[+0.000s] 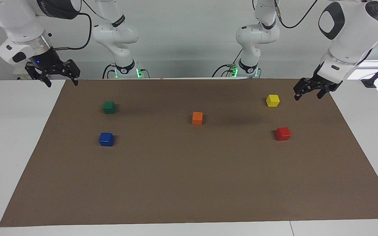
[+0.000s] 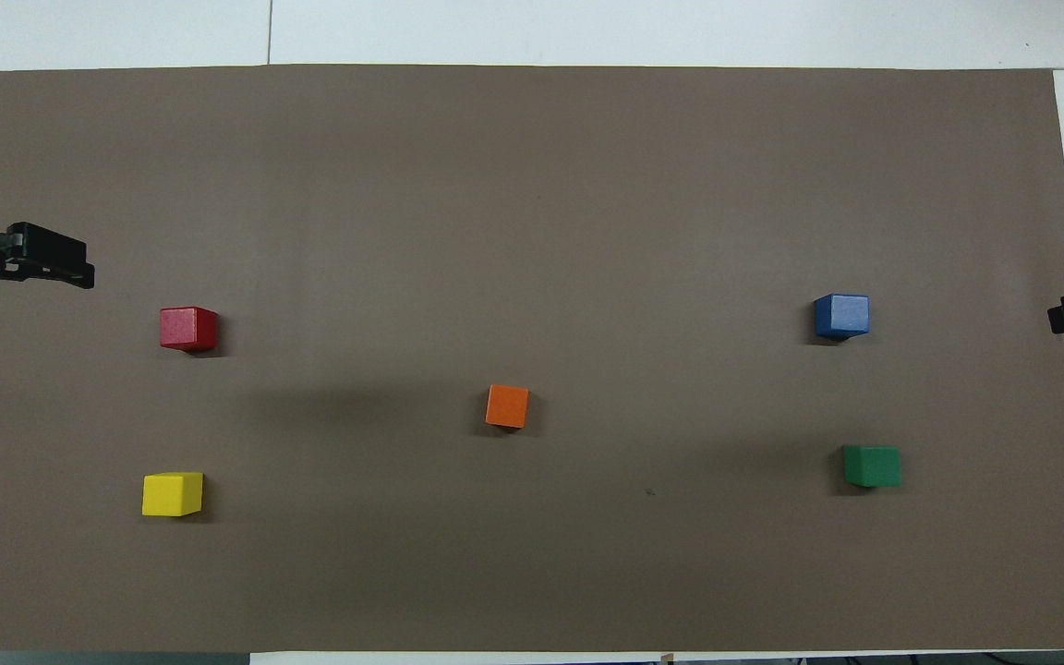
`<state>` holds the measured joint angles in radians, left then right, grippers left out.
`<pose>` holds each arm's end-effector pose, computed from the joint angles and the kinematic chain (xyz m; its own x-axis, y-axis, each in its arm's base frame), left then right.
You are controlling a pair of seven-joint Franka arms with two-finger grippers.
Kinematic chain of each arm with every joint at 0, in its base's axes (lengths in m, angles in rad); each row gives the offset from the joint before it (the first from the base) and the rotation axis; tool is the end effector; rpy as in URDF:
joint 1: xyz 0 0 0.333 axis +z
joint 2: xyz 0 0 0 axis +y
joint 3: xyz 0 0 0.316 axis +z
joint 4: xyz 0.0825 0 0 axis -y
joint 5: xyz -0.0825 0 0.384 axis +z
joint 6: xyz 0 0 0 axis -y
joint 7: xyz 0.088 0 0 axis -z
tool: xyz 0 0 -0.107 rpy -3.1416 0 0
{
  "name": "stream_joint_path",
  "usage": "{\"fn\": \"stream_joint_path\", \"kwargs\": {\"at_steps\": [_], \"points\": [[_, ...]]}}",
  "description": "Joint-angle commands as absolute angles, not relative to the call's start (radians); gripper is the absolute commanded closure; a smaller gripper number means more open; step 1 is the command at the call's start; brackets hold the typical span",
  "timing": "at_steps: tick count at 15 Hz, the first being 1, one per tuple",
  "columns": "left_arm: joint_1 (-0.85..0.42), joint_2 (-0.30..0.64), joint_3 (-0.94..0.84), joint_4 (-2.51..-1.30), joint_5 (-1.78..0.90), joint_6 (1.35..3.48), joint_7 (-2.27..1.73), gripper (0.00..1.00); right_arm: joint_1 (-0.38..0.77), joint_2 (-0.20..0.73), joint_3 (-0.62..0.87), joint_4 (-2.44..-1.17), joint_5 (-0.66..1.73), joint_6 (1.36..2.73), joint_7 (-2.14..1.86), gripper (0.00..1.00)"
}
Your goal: Transfer red block to right arm and stack on blue block
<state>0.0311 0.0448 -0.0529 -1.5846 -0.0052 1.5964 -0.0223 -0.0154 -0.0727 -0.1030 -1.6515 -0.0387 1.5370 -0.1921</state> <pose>0.5690 -0.0123 0.5950 0.9995 0.0006 -0.0331 0.0008 -1.0000 0.0068 0.5231 -0.0685 0.6228 0.9962 0.0730 -0.0473 0.0741 -0.9970 0.0226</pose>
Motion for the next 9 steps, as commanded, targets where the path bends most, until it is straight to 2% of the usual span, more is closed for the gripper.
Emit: {"fn": "stream_joint_path", "kwargs": {"at_steps": [1,9], "points": [[0.02,0.06,-0.043,-1.554,-0.015,1.571,-0.029,0.0,-0.029,-0.084,-0.095,-1.661,-0.044,1.543,-0.19,0.0],[0.026,0.054,0.008,-1.601,-0.014,1.661,-0.017,0.0,-0.031,-0.084,-0.097,-1.661,-0.044,1.543,-0.19,0.0]]}}
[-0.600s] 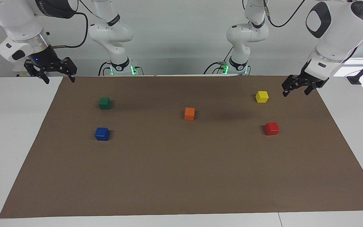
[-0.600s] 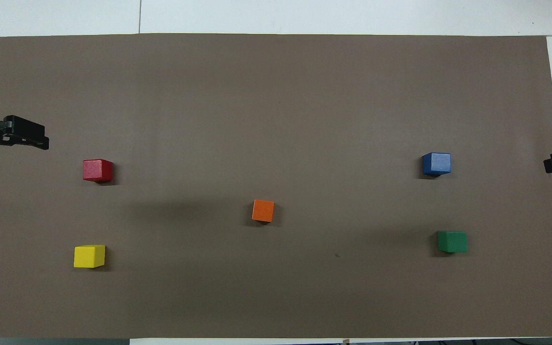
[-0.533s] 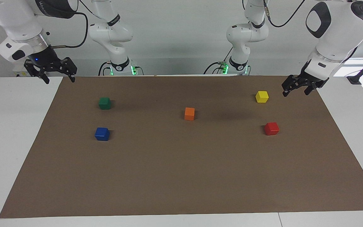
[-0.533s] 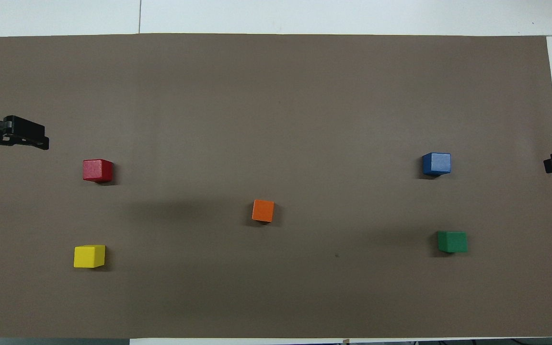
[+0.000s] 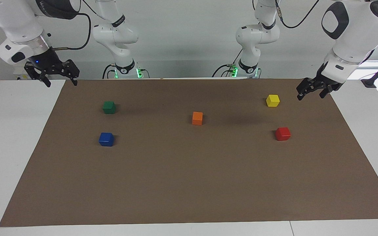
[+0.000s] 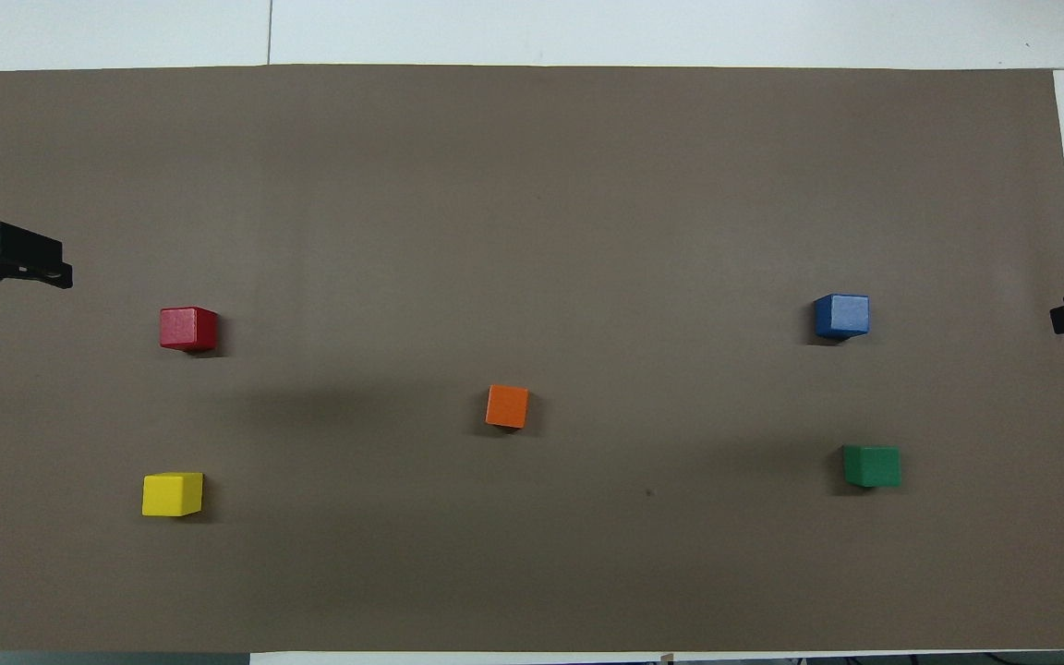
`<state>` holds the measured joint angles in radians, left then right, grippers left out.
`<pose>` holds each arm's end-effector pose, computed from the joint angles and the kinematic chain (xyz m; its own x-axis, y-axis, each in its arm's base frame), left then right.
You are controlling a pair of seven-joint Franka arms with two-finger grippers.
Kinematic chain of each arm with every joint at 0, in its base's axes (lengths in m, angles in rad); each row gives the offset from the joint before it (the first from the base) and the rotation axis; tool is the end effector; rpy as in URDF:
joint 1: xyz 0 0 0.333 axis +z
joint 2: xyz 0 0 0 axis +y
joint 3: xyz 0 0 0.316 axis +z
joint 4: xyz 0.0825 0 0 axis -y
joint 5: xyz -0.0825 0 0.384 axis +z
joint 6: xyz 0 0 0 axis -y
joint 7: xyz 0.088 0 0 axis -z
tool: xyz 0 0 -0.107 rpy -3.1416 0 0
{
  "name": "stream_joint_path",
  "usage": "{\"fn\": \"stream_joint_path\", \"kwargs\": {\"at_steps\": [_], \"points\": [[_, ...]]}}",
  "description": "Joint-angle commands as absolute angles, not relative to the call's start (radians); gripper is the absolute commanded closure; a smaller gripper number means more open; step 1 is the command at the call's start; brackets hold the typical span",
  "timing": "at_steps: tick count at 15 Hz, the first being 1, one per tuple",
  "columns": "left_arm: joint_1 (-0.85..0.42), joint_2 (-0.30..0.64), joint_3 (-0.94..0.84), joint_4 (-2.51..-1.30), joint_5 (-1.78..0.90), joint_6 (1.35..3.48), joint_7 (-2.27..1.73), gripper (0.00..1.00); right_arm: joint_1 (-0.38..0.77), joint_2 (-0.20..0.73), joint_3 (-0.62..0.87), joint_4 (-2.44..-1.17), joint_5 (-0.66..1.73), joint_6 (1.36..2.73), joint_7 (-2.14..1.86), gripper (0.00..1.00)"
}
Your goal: Transfer red block to right arm and stack on blue block
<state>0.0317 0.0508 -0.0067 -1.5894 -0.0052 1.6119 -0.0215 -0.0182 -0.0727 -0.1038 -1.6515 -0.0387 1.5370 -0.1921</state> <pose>0.5720 0.0139 0.5906 0.9985 0.0467 -0.0284 0.0468 -0.9989 0.0049 0.5229 -0.0704 0.6228 0.9965 0.0694 -0.0473 0.0705 -0.9973 0.0226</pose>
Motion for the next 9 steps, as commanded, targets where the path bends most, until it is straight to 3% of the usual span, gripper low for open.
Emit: {"fn": "stream_joint_path", "kwargs": {"at_steps": [1,5,9], "points": [[0.026,0.069,0.005,-1.608,-0.008,1.672,-0.014,0.0,-0.031,-0.084,-0.097,-1.661,-0.044,1.543,-0.19,0.0],[0.037,0.135,0.006,-1.646,-0.008,1.755,0.021,0.0,-0.032,-0.1,-0.1,-1.684,0.007,1.543,-0.19,0.0],[0.043,0.167,0.008,-1.797,0.023,1.963,0.046,0.0,-0.044,-0.123,-0.101,-1.781,0.154,1.562,-0.224,0.0]]}}
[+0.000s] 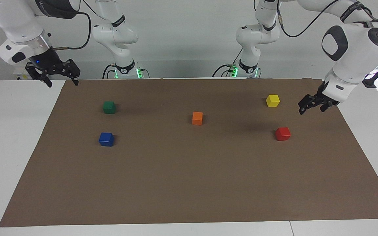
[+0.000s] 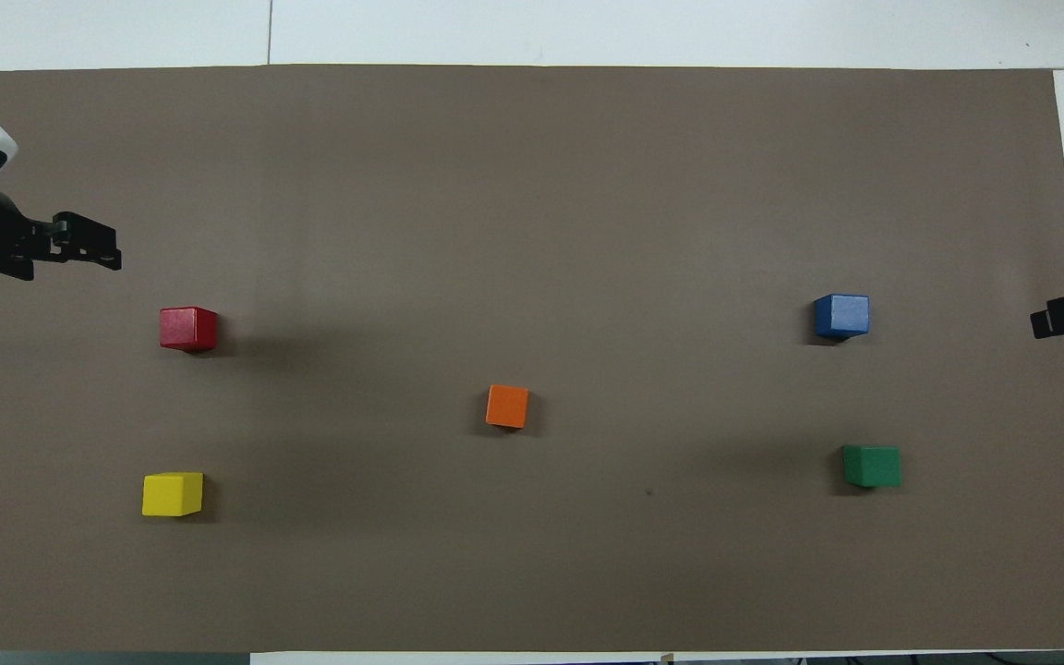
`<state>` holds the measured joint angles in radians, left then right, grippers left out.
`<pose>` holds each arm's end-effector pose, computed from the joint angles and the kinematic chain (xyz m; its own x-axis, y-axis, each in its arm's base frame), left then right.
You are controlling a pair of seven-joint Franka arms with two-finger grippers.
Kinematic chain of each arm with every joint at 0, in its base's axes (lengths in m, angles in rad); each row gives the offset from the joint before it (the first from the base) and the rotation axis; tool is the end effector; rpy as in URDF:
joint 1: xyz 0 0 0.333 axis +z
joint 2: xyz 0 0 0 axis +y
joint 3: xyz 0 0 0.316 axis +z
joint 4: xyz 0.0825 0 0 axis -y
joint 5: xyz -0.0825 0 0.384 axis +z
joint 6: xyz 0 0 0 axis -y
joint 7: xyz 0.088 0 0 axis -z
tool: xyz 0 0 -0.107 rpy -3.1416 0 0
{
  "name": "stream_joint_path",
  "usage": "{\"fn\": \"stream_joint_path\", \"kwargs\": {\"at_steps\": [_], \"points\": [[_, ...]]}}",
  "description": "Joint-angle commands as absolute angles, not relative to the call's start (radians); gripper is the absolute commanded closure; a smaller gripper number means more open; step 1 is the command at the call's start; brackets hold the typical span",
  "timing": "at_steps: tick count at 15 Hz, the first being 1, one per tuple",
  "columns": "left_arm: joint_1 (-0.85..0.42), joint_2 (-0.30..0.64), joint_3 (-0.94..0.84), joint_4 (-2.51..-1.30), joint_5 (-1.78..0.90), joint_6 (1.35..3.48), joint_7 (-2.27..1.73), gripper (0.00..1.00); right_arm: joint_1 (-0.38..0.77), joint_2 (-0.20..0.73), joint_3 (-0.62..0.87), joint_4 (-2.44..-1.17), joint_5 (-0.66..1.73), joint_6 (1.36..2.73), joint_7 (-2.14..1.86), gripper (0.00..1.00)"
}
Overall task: Transfer red block to right arm and stack on blue block
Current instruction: 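Grasp the red cube with the left gripper while the right gripper advances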
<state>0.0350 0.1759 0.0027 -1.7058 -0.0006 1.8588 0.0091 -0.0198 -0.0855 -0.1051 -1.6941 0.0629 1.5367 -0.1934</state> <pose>0.6125 0.0230 0.4818 0.9993 0.0287 -0.0229 0.0287 -0.9996 0.0003 0.5188 -0.0605 0.6098 0.9958 0.0713 -0.0571 0.0664 -0.9942 -0.0843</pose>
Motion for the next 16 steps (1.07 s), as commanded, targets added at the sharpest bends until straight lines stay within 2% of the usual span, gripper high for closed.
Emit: {"fn": "stream_joint_path", "kwargs": {"at_steps": [1,3,5,10,16], "points": [[0.052,0.175,0.006,-1.843,0.029,2.029,0.054,0.0,-0.07,-0.123,-0.101,-1.813,0.22,1.566,-0.259,0.0],[0.055,0.179,0.006,-1.943,0.029,2.153,0.055,0.0,-0.08,-0.124,-0.101,-1.883,0.361,1.623,-0.308,0.0],[0.054,0.179,0.005,-2.005,0.029,2.18,0.055,0.0,-0.096,-0.114,-0.101,-1.936,0.513,1.629,-0.339,0.0],[0.037,0.181,0.003,-2.051,0.02,2.216,0.041,0.0,-0.169,-0.017,-0.101,-2.038,0.857,1.612,-0.626,0.0],[0.012,0.201,0.005,-2.112,0.02,2.301,0.058,0.0,-0.163,0.067,-0.1,-2.137,1.265,1.438,-0.715,0.0]]}}
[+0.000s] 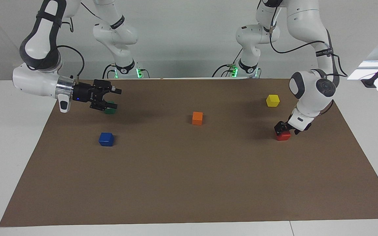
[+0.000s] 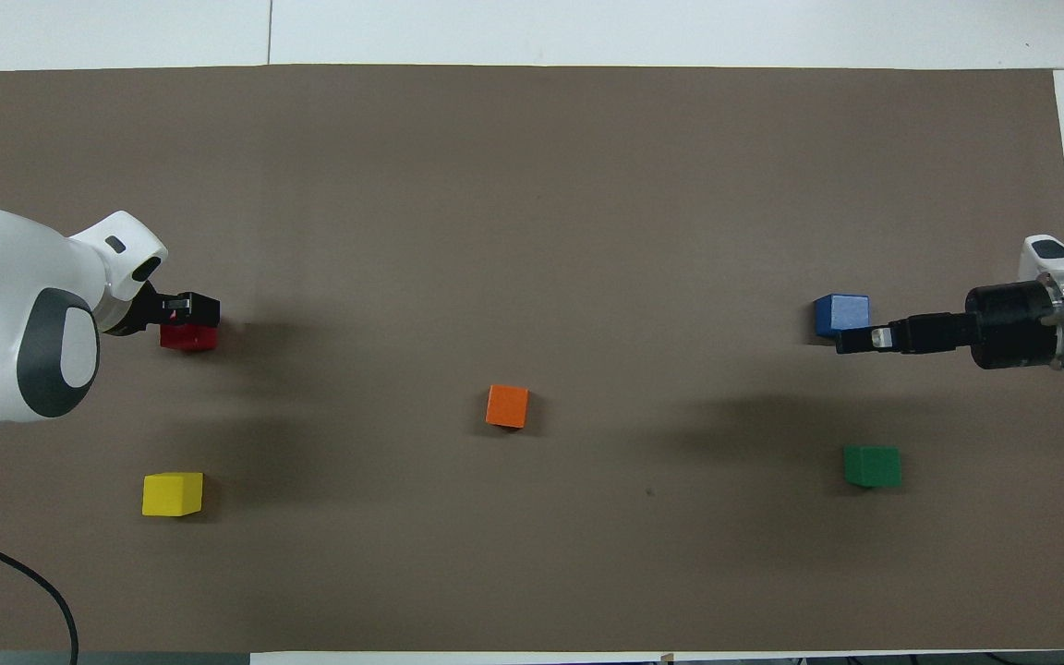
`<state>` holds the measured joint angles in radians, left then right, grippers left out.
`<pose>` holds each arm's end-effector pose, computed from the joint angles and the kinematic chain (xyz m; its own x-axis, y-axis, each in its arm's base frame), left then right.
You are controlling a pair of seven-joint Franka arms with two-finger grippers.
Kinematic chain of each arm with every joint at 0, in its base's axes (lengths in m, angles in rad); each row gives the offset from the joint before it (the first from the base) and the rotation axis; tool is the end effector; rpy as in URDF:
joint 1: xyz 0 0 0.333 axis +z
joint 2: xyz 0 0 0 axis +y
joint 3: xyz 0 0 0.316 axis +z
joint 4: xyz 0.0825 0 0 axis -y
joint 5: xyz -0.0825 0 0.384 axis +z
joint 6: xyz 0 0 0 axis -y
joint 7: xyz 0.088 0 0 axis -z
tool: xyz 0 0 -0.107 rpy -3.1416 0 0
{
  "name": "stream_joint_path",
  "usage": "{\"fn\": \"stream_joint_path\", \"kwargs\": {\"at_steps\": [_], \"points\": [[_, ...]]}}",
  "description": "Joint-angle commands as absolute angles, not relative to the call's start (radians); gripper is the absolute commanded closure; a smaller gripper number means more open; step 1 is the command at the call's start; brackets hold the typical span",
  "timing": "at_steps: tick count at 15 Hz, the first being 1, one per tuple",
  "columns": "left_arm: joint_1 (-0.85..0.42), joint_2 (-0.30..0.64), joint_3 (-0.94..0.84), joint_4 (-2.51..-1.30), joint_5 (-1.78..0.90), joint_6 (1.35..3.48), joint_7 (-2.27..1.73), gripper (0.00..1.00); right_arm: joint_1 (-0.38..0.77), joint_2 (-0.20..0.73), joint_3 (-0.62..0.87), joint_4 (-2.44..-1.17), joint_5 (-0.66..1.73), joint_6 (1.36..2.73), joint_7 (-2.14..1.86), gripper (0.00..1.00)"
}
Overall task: Transfer red block to right arm and stack on blue block
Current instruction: 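Grasp the red cube with the left gripper while the right gripper advances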
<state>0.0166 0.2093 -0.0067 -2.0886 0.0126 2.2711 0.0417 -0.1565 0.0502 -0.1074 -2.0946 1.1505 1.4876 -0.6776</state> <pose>0.5732 0.0061 0.3220 0.9988 -0.0398 -0.0271 -0.0400 -0.9992 -0.0069 0.5161 -0.0311 0.4230 0.9977 0.0569 0.0355 0.0509 -0.2991 -0.9529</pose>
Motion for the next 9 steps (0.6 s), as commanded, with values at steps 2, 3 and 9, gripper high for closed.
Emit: {"fn": "stream_joint_path", "kwargs": {"at_steps": [2,3,9], "points": [[0.015,0.201,0.005,-2.121,0.02,2.299,0.063,0.17,-0.156,0.165,-0.098,-2.141,1.394,1.314,-0.774,0.0],[0.014,0.202,0.003,-2.115,0.02,2.29,0.055,0.55,-0.153,0.204,-0.098,-2.14,1.441,1.261,-0.807,0.0],[0.003,0.196,-0.002,-2.016,-0.084,2.173,-0.13,1.0,-0.043,0.275,-0.091,-2.149,1.719,1.112,-0.818,0.0]]}}
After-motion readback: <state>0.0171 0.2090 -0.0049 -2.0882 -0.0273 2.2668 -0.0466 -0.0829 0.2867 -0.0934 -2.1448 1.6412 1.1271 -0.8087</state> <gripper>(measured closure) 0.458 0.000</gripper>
